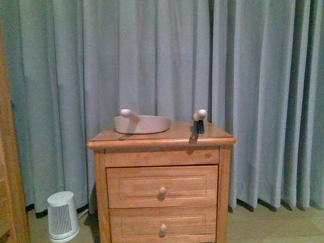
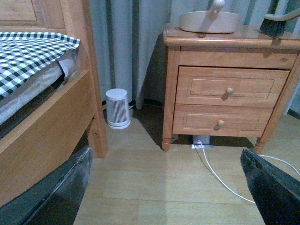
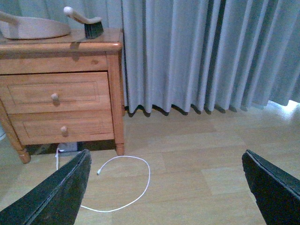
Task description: Clean up trash
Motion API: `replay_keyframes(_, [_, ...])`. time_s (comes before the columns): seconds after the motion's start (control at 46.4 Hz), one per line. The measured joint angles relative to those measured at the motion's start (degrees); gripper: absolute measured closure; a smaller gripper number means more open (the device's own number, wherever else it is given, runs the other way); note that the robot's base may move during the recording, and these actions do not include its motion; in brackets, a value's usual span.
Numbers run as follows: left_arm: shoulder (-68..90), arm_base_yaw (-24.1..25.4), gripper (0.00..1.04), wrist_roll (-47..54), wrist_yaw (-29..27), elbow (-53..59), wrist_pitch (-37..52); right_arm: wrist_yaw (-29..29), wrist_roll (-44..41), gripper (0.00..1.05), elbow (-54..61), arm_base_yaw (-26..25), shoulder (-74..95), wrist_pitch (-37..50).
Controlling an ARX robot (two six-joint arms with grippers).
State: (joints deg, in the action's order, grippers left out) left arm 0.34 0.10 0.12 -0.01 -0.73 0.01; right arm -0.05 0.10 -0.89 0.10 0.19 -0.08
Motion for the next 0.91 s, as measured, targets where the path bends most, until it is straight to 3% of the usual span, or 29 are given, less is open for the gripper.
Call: replay_keyframes(0.906, [0.0,0.0,0.08,0.0,0.0,0.0,0.0,0.0,0.0,0.07,0.0,0.0,0.0,0.0])
